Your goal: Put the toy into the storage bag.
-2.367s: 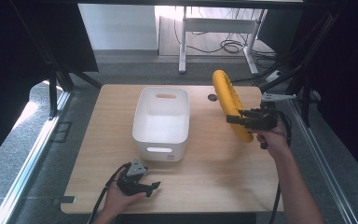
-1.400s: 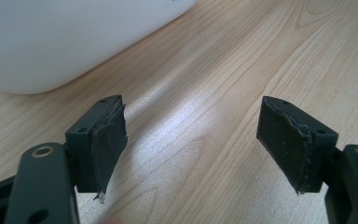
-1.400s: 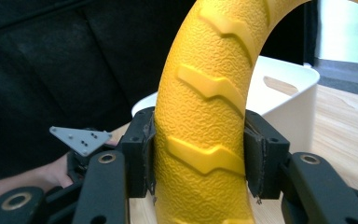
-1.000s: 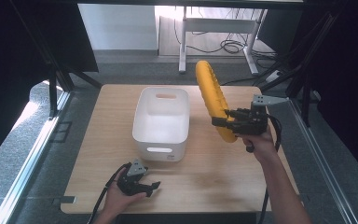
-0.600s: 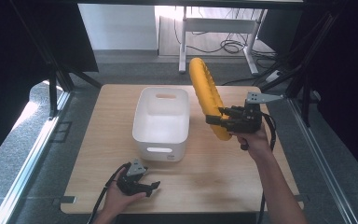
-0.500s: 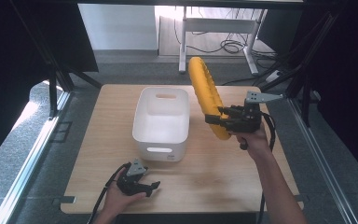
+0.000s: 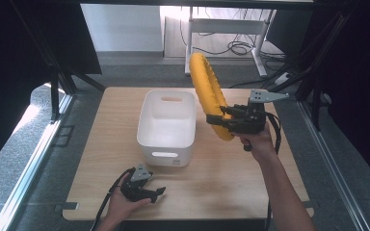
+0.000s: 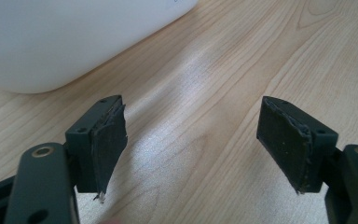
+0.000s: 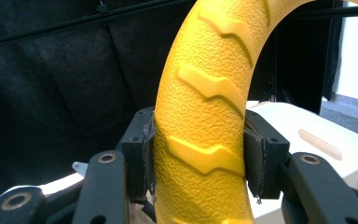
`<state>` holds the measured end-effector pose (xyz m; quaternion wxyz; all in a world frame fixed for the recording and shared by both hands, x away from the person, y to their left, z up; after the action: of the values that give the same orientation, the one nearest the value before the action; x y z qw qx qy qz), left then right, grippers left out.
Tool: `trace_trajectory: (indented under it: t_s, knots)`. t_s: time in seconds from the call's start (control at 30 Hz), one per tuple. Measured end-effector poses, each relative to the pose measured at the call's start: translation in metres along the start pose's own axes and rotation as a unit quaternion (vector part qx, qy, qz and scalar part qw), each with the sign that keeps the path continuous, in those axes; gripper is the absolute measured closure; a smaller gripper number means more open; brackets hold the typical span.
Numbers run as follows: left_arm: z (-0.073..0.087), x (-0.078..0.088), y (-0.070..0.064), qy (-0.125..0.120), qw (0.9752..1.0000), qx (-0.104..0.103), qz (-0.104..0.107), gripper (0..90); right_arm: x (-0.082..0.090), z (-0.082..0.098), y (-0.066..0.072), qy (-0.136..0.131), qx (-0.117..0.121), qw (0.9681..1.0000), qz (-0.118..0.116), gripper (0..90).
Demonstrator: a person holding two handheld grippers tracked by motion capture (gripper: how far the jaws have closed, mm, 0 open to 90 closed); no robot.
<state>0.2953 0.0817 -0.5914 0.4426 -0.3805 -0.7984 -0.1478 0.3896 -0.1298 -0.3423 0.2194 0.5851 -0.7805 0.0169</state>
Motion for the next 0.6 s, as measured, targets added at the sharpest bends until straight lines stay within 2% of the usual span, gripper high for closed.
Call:
trace_trajectory:
  t_s: [0.33, 0.6]
  knots:
    - [0.0, 0.002, 0.001, -0.002, 1.0, 0.002, 0.0, 24.1, -0.011, -0.017, 0.011, -0.003, 0.016, 0.9998, -0.008, 51.7]
    - [0.0, 0.002, 0.002, -0.003, 1.0, 0.003, -0.001, 24.1, -0.018, -0.018, 0.012, -0.001, 0.017, 0.9998, -0.013, 51.6]
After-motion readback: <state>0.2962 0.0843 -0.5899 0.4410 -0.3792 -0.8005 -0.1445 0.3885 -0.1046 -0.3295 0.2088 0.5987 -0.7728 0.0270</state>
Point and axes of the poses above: each handheld gripper's, and its own axes: x roughly backward along the jaws, z roughly out of its underside, y roughly to its left, the point moved 9 cm from there along -x, roughly forward along the jaws, and after that the axes turned 12 degrees about y, right-handed, at the moved point
